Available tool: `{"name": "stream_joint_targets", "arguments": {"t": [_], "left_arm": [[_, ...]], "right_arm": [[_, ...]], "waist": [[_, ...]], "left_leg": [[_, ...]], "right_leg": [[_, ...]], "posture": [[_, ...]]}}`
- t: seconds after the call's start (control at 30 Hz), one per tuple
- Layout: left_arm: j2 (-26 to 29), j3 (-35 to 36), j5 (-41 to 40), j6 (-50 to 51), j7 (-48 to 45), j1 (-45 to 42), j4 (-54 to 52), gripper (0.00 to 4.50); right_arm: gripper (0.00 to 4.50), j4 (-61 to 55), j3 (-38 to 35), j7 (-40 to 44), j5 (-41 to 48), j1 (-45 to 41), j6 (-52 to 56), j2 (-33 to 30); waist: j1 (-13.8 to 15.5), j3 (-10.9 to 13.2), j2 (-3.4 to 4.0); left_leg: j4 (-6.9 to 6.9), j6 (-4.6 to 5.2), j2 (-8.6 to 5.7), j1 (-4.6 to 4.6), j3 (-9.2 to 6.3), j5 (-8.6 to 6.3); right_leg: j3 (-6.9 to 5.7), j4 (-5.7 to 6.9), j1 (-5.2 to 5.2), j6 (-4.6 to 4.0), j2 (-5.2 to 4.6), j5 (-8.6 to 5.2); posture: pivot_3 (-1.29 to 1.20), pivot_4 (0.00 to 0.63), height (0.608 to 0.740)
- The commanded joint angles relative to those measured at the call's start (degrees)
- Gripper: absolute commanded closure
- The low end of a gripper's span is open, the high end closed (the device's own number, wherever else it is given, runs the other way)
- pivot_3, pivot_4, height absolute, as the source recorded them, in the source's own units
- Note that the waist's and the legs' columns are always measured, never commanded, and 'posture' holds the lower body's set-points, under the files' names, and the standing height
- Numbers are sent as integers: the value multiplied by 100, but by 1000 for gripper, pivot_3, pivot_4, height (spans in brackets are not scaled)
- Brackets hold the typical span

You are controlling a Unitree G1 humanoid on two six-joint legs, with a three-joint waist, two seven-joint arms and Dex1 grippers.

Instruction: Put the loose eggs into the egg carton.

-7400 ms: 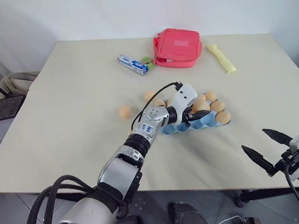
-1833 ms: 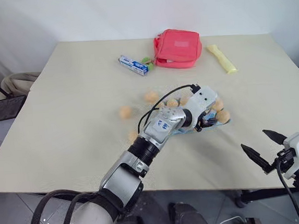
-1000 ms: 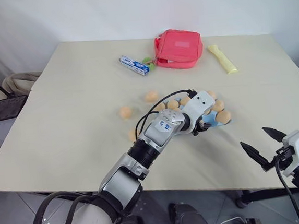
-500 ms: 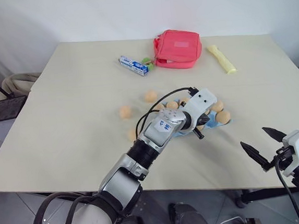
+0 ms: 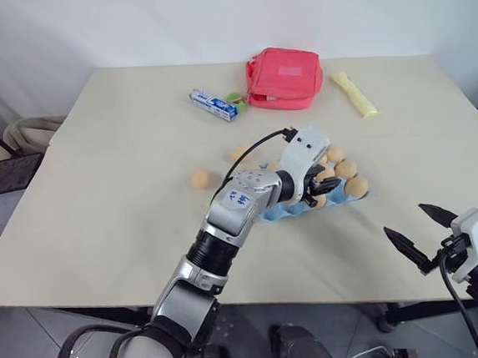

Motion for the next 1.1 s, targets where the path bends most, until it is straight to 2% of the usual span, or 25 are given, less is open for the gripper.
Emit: {"name": "stream_joint_targets", "arguments": {"t": [0.03, 0.1, 0.5, 1.1], "left_arm": [[71, -39, -14, 329, 53, 70, -516, 1255], [127, -101, 30, 470, 99, 134, -618, 524], [258, -641, 364, 421, 151, 151, -407, 524], [-34, -720, 672, 94, 214, -132, 493, 524]], "right_arm": [[0, -168, -68, -76, 19, 15, -20, 13], [0, -142, -25, -82, 4, -17, -24, 25], [0, -102, 43, -113, -28, -93, -39, 51], [0, -255, -6, -272, -31, 128, -36, 124]], "waist": [[-2, 0, 0], [0, 0, 0], [1, 0, 1], [-2, 0, 0]], "left_leg": [[2, 0, 0, -1, 0, 0], [3, 0, 0, 0, 0, 0], [2, 0, 0, 1, 0, 0], [2, 1, -1, 1, 0, 0]], "right_leg": [[0, 2, -2, 0, 0, 0], [0, 3, 0, 0, -1, 0], [1, 5, -1, -1, -2, 0], [1, 1, 0, -1, -2, -1]], "posture": [[0, 150, 740], [0, 150, 740], [0, 150, 740], [0, 150, 740]]}}
